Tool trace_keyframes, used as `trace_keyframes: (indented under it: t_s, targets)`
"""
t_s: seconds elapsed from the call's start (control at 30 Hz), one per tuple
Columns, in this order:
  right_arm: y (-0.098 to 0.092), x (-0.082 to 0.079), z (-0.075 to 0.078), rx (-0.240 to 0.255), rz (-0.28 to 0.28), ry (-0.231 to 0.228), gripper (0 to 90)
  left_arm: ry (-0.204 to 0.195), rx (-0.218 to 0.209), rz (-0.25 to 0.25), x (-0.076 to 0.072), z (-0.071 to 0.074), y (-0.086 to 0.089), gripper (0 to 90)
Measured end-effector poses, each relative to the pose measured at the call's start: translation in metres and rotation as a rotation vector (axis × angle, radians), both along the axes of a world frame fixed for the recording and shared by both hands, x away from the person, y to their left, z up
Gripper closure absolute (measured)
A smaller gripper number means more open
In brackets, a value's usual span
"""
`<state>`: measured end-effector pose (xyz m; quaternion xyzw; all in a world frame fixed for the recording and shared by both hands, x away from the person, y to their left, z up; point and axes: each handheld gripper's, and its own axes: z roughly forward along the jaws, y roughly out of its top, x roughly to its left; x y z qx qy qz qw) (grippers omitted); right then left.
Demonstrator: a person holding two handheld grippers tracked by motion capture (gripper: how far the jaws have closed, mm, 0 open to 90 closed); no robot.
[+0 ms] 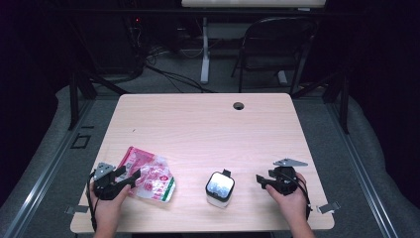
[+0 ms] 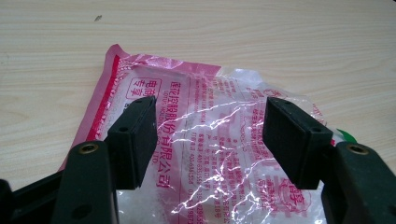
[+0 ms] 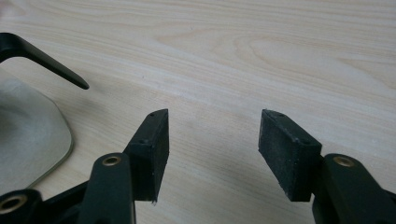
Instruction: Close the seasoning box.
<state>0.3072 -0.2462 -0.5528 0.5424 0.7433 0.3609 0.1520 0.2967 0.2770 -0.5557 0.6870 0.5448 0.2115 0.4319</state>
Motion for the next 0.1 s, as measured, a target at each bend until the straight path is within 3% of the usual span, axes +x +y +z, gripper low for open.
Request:
trace_keyframes:
  t_s: [0.1]
  targets:
    - [0.0007, -0.0008, 0.0002, -0.005, -0.001, -0.008, 42.2, 0.0, -0.003, 0.001, 0.0013, -0.0001, 0.0008, 35.9]
